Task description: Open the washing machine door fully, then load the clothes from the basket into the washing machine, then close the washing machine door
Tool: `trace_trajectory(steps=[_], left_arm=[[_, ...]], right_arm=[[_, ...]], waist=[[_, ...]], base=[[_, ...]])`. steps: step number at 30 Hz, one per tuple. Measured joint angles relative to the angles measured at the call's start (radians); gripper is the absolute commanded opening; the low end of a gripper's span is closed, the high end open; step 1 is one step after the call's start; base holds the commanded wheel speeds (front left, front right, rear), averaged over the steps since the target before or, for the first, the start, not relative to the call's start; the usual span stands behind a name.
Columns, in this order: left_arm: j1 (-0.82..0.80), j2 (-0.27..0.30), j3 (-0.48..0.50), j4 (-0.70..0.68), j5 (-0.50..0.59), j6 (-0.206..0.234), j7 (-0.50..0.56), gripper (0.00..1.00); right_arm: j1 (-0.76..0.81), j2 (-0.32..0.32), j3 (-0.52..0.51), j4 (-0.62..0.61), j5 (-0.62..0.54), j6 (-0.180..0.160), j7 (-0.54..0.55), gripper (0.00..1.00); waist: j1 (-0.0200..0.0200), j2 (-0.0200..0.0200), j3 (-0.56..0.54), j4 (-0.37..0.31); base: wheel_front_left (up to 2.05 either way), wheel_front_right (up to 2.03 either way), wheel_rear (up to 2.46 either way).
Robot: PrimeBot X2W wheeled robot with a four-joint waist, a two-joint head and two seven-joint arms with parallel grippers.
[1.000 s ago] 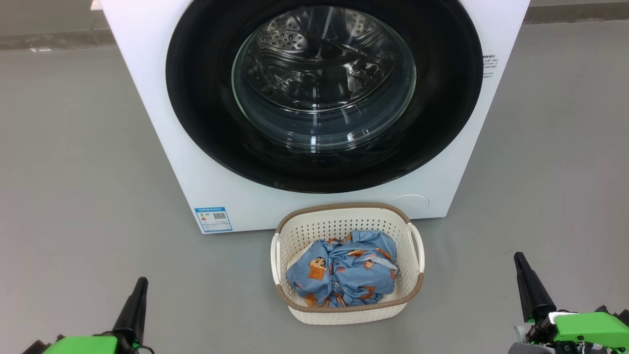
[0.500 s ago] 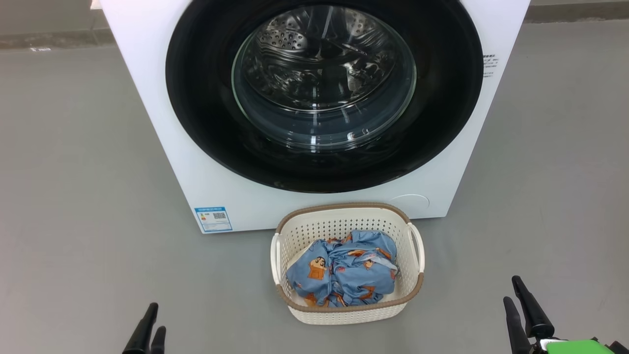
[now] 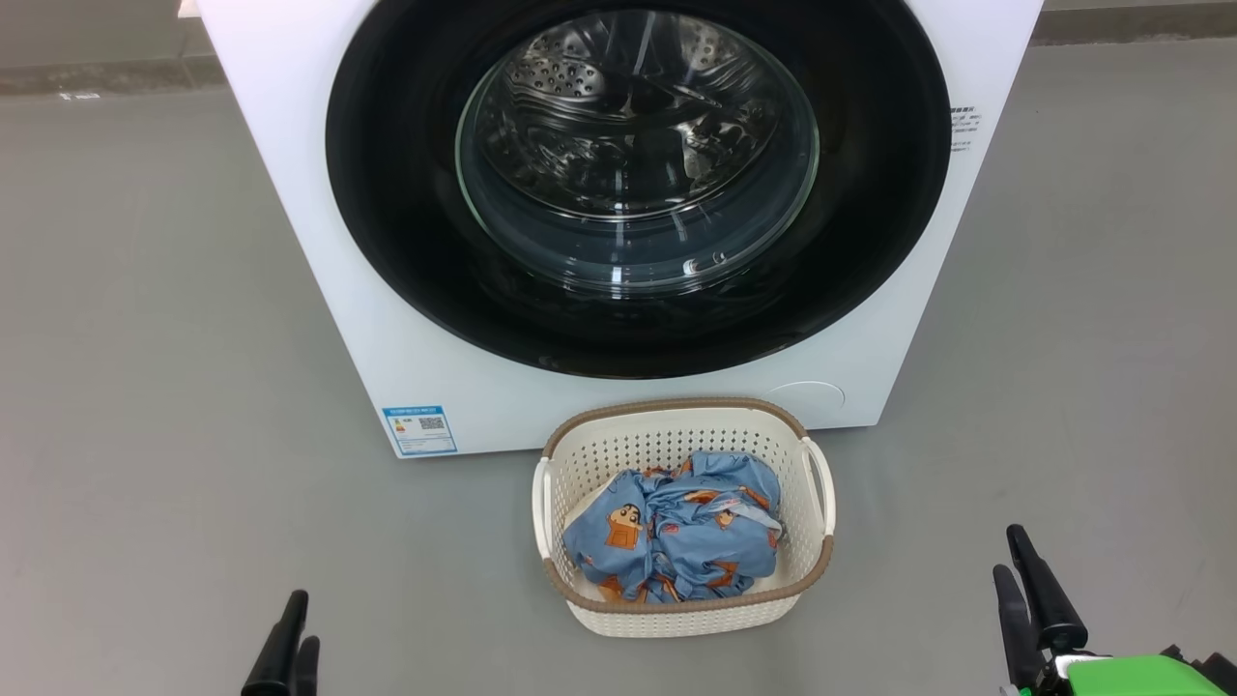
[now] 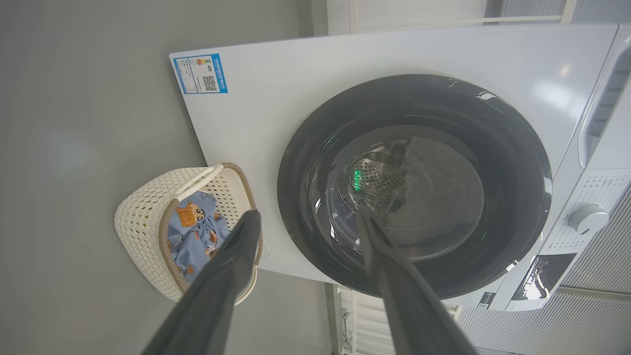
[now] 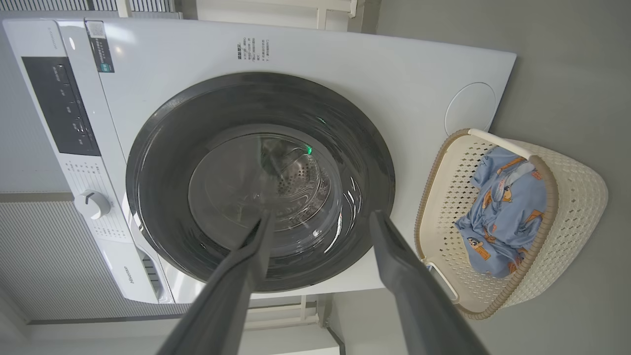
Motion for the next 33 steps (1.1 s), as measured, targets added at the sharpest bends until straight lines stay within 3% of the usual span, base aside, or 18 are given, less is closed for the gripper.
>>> trace_trajectory(steps=[10,33], left_arm=[[0.000,0.000,0.009,-0.023,0.087,0.000,-0.027,1.00],[0.000,0.004,0.032,-0.097,0.474,0.000,-0.090,1.00]], right_arm=[[0.000,-0.001,0.018,-0.047,-0.123,0.000,-0.028,1.00],[0.000,-0.023,0.096,-0.124,-0.506,0.000,-0.090,1.00]], waist=[[0.0000,0.0000,0.000,0.001],[-0.0001,0.0000,-0.003,0.006]], base=[[0.00,0.00,0.00],[0.00,0.00,0.00]])
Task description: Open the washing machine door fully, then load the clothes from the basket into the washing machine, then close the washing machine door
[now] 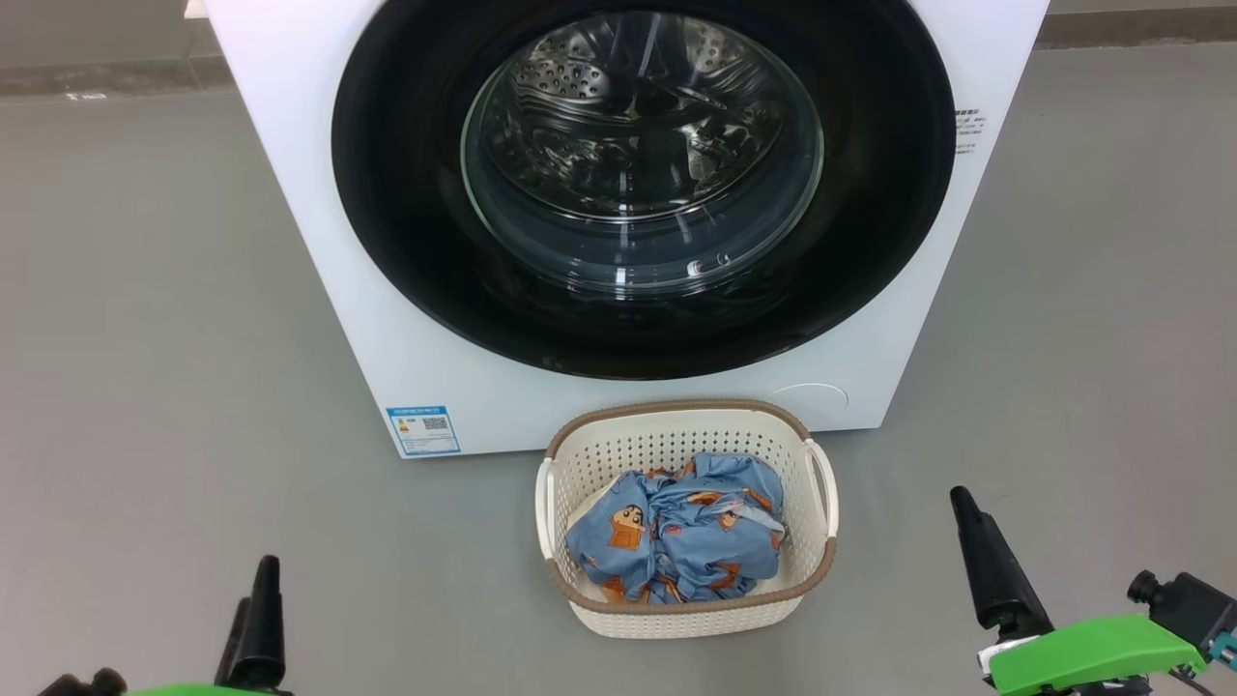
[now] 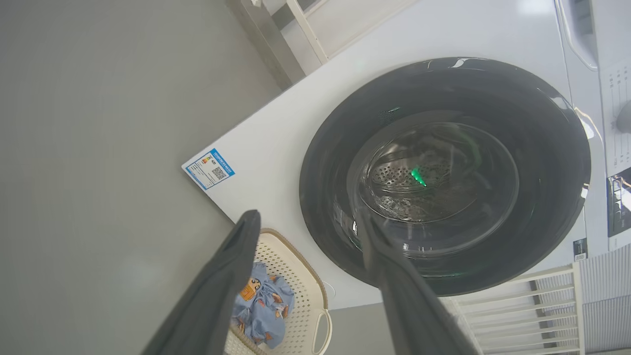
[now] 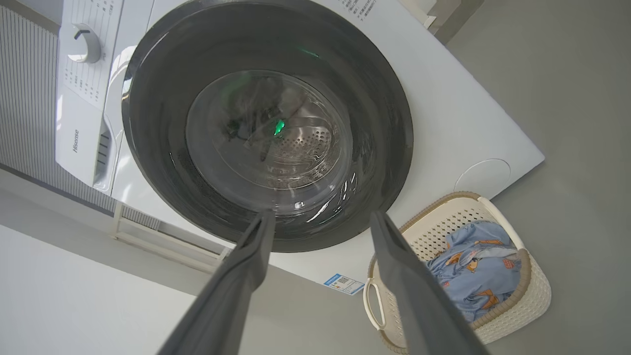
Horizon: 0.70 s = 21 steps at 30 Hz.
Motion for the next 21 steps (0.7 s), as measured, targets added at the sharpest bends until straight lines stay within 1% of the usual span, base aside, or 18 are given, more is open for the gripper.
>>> trace_trajectory(steps=[1,6,7,8,10,15,21], left_arm=[[0.000,0.000,0.000,0.000,0.000,0.000,0.000,1.00],[0.000,0.002,0.010,-0.010,0.110,0.000,-0.017,1.00],[0.001,0.003,0.011,-0.014,0.151,0.000,-0.022,1.00],[0.001,0.003,0.011,-0.014,0.151,0.000,-0.022,1.00],[0.003,0.004,0.011,-0.017,0.185,0.000,-0.028,1.00],[0.005,0.005,0.015,-0.019,0.291,-0.001,-0.044,1.00],[0.012,0.007,0.026,-0.021,0.398,-0.001,-0.063,1.00]], right_arm=[[0.000,0.000,0.000,0.000,0.000,0.000,0.000,1.00],[0.000,-0.008,0.005,0.001,-0.086,0.000,-0.016,1.00],[0.000,-0.010,0.006,0.003,-0.121,0.000,-0.020,1.00],[0.000,-0.010,0.006,0.003,-0.121,0.000,-0.020,1.00],[0.000,-0.012,0.006,0.007,-0.152,0.000,-0.026,1.00],[0.000,-0.012,0.005,0.024,-0.247,0.000,-0.042,1.00],[0.000,-0.012,0.004,0.040,-0.324,0.000,-0.061,1.00]], waist=[[0.0000,0.0000,0.000,0.000],[0.0000,0.0000,0.000,0.000],[0.0000,0.0000,0.001,0.000],[0.0000,0.0000,0.001,0.000],[0.0000,0.0000,0.001,0.000],[0.0000,0.0000,0.004,0.000],[-0.0001,0.0000,0.006,-0.002]], base=[[0.00,0.00,0.00],[0.00,0.00,0.00],[0.00,0.00,0.00],[0.00,0.00,0.00],[0.00,0.00,0.00],[0.00,0.00,0.00],[0.00,0.00,0.00]])
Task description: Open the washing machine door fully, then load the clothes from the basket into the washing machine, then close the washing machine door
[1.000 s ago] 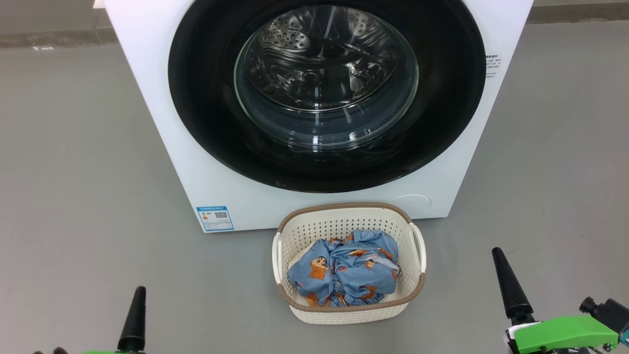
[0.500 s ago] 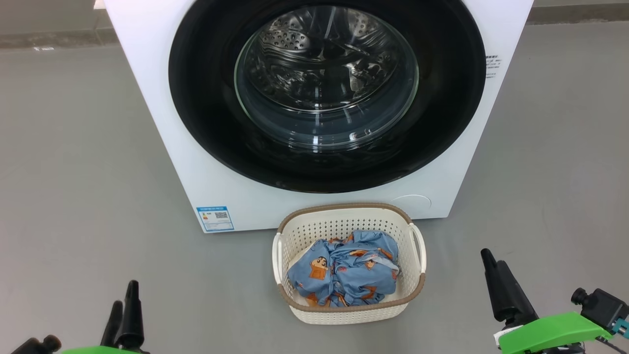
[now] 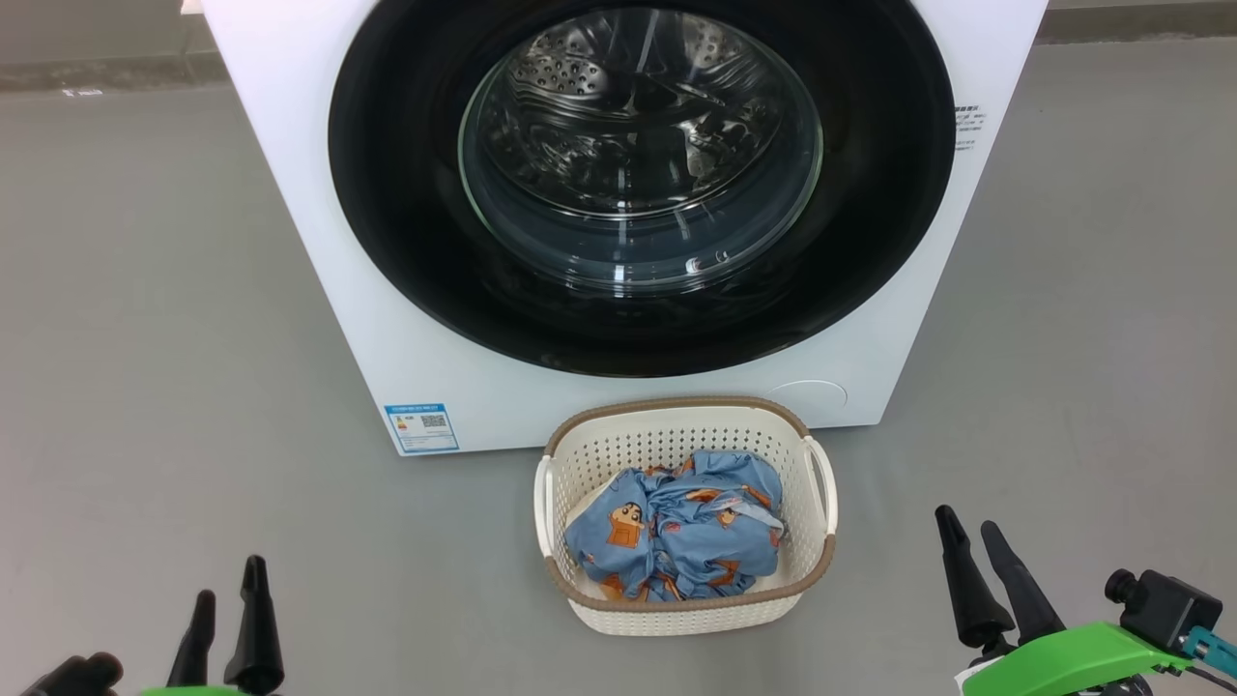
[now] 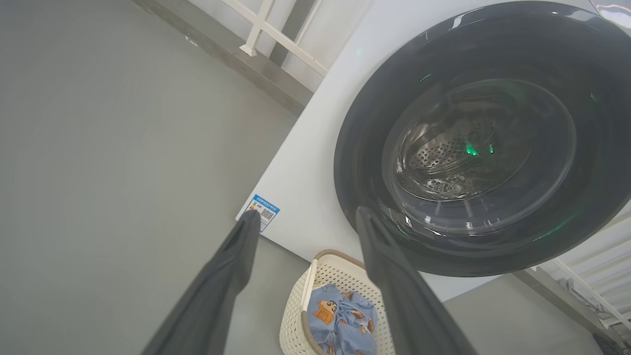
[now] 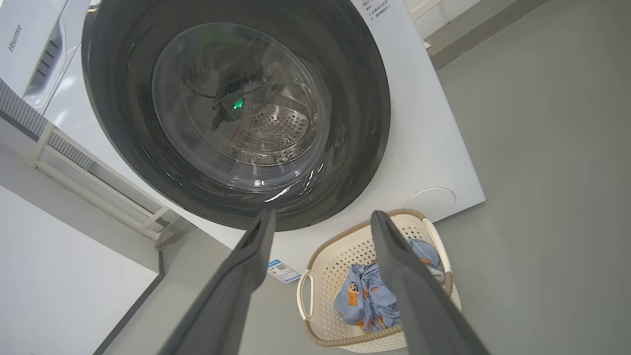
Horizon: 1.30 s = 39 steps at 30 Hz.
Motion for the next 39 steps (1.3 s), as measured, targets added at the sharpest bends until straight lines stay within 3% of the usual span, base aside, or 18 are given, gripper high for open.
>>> trace_trajectory(steps=[39], left_arm=[[0.035,0.049,0.001,0.029,0.504,0.003,-0.112,1.00]], right_arm=[[0.010,-0.004,0.002,0.048,-0.457,0.000,-0.110,1.00]], waist=[[0.0000,0.0000,0.003,-0.001]], base=[[0.00,0.00,0.00]])
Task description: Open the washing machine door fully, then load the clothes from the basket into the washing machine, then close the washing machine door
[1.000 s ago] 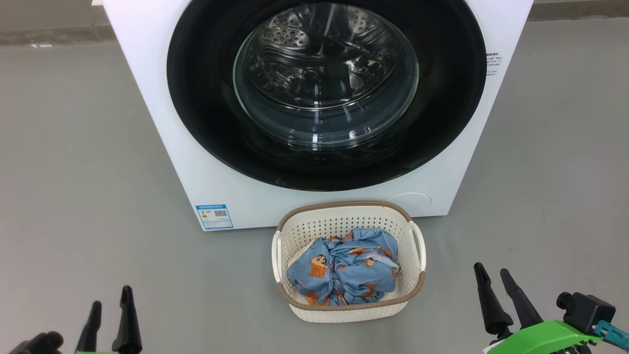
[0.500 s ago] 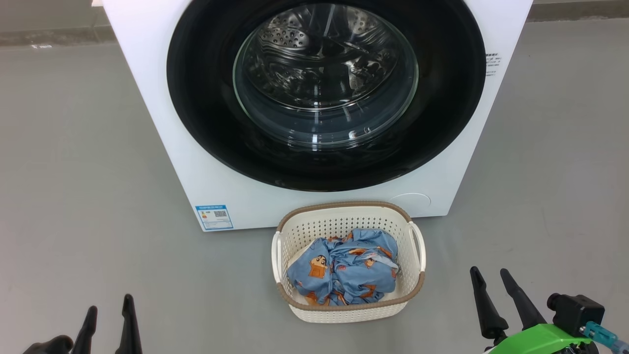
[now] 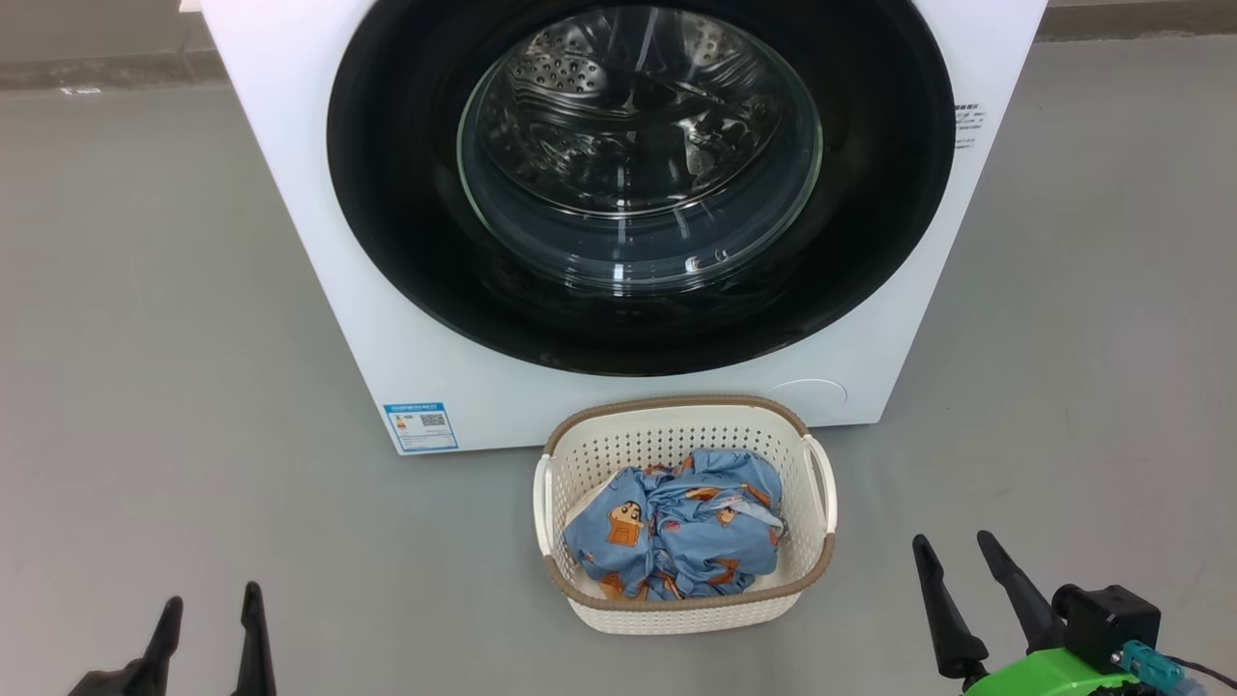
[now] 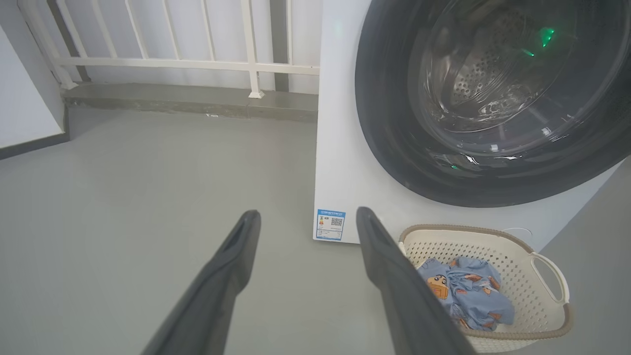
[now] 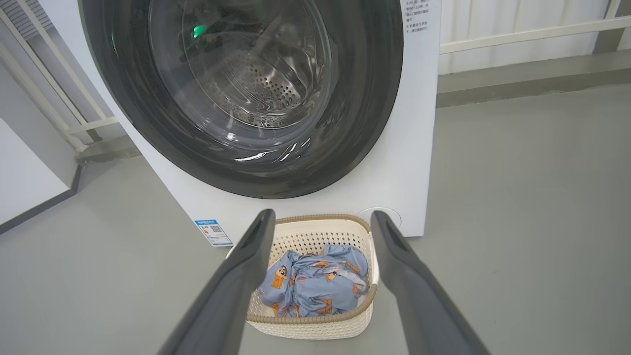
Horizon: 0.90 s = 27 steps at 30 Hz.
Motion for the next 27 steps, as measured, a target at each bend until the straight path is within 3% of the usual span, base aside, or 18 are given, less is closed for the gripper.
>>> trace_trajectory(steps=[14,27], left_arm=[[0.001,0.005,0.012,-0.013,0.157,-0.002,-0.037,1.00],[0.002,0.005,0.021,-0.017,0.175,-0.002,-0.041,1.00]], right_arm=[[0.000,-0.001,0.006,-0.023,-0.158,0.000,-0.039,1.00],[0.001,-0.001,0.007,-0.034,-0.164,0.000,-0.040,1.00]], waist=[[0.0000,0.0000,0.002,0.000],[-0.0001,0.0000,0.005,0.002]], base=[[0.00,0.00,0.00],[0.00,0.00,0.00]])
